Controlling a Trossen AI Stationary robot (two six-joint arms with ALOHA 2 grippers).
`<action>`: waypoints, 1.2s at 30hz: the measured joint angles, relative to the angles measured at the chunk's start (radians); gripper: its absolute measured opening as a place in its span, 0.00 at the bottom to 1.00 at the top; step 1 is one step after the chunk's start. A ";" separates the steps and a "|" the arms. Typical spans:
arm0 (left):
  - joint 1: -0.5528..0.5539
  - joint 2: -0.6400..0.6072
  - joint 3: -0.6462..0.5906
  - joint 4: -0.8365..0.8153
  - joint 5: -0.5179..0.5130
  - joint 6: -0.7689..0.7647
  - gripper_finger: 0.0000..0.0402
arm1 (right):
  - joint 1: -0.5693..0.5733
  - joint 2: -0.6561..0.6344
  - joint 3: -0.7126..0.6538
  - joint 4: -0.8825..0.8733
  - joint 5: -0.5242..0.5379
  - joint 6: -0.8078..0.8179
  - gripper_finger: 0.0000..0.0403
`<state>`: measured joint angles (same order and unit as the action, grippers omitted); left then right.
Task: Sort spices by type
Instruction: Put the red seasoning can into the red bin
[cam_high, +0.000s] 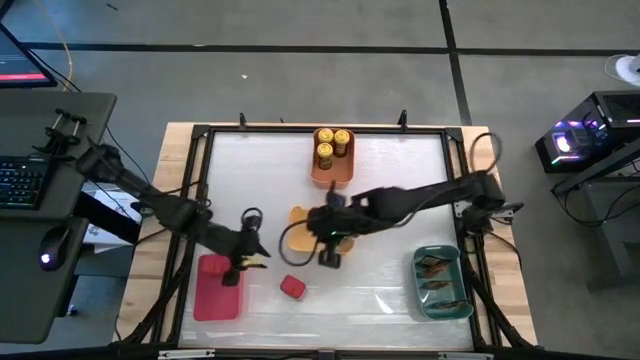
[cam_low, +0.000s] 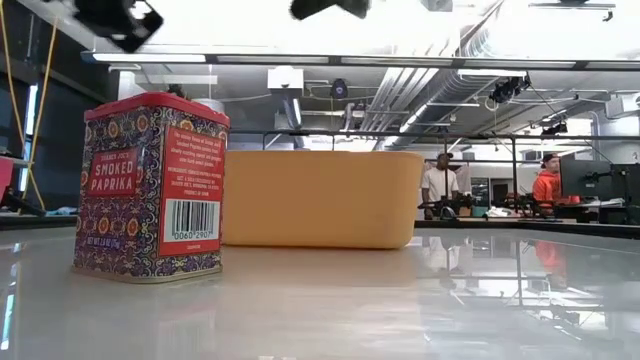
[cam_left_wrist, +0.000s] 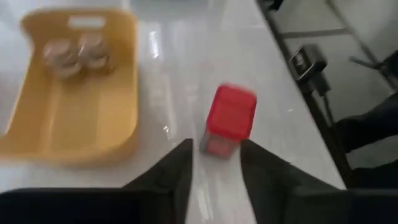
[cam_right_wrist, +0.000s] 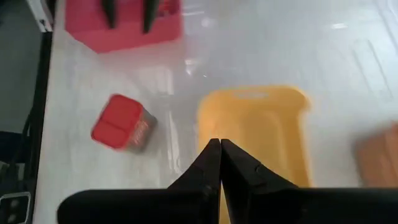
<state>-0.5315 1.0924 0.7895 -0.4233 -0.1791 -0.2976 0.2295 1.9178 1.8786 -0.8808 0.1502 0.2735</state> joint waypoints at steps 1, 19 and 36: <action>0.020 0.020 0.000 0.044 0.029 0.028 0.33 | 0.000 -0.025 -0.001 -0.034 0.011 0.017 0.00; 0.090 0.480 0.290 0.120 0.245 0.336 0.63 | 0.072 -0.172 -0.012 -0.338 0.195 0.265 0.00; 0.038 0.580 0.289 0.030 0.193 0.372 0.63 | 0.093 -0.169 -0.012 -0.351 0.225 0.271 0.00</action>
<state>-0.4935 1.6720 1.0783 -0.3938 0.0142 0.0746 0.3229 1.7493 1.8668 -1.2317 0.3752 0.5446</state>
